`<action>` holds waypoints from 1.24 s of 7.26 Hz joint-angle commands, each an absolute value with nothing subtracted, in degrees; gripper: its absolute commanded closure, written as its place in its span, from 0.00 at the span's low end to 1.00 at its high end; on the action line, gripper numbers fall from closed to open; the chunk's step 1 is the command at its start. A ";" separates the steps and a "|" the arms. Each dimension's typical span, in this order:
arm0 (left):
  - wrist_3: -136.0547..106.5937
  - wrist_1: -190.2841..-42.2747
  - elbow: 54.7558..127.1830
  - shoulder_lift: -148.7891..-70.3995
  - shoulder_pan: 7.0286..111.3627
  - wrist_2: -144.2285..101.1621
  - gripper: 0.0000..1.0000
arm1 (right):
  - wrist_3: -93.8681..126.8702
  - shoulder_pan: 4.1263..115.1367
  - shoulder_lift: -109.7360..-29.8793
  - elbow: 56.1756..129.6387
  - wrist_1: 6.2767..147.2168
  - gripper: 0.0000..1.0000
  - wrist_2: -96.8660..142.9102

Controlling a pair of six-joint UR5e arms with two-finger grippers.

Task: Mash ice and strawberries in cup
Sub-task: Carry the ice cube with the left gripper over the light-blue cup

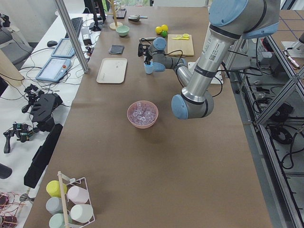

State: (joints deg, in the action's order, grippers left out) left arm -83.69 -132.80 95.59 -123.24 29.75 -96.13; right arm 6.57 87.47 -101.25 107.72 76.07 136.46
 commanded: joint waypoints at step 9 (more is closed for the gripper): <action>-90.97 -137.99 93.52 -122.61 23.38 -79.72 1.00 | 7.91 87.45 -101.16 107.75 75.32 0.00 136.49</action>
